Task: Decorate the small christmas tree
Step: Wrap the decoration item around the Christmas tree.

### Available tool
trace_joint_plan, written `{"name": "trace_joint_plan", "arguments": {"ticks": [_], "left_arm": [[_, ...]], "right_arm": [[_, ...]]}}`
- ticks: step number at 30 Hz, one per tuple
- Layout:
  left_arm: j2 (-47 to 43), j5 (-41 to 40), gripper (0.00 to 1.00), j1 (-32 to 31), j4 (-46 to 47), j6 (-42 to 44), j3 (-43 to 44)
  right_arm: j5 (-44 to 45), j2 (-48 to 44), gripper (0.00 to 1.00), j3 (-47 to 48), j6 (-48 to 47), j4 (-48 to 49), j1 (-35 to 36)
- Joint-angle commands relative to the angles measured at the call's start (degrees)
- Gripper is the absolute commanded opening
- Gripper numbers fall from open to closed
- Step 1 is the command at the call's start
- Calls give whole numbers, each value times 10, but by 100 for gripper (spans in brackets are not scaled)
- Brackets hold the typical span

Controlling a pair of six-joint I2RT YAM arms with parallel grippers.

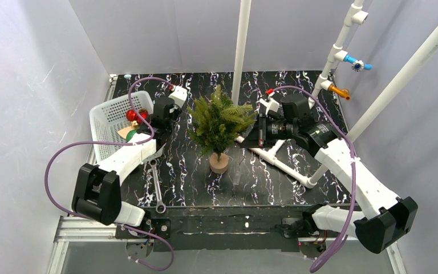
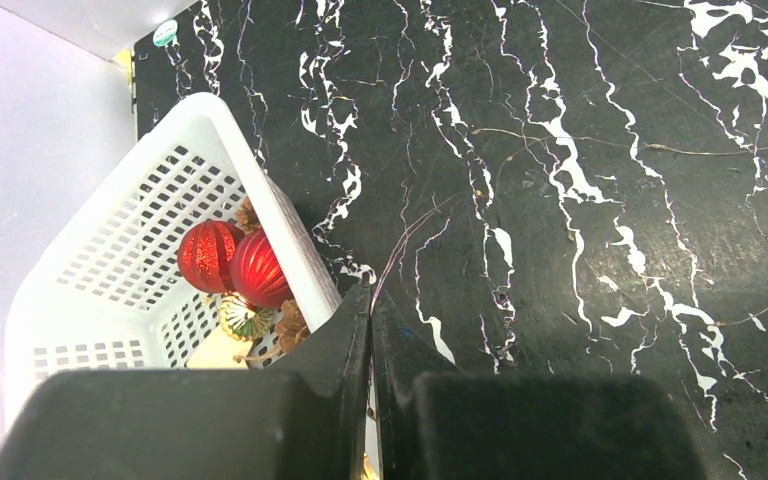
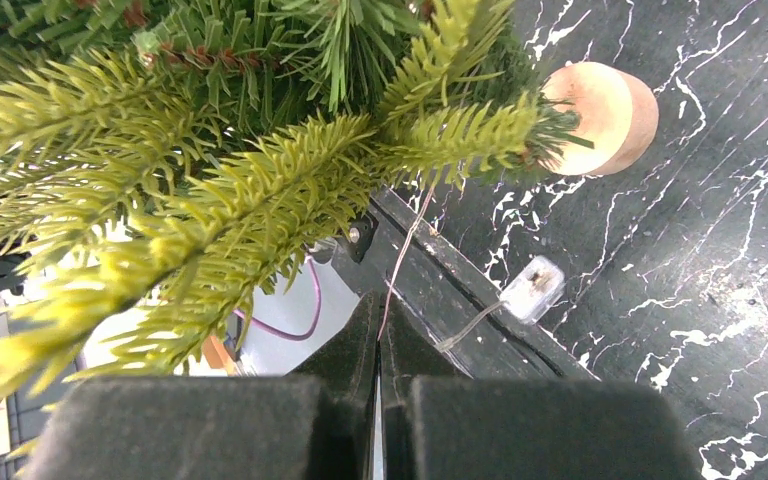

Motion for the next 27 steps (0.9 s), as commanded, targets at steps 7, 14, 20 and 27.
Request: {"name": "trace_joint_plan", "arguments": {"ticks": [7,14,20,27], "left_arm": [[-26,-16,0,6,-5,-7,2],[-26,-16,0,6,-7,-9,-1],[-25,-15,0,6,-6,-8,-1],[-21,-16,0,6,-4,-8,-1]], "right_arm": [[15,-1,1,-42,17,56,16],[3,4,1,-51,28,82,19],[-8,11,1,-55,40,113,27],[-6,30,1,-60,46,130,46]]}}
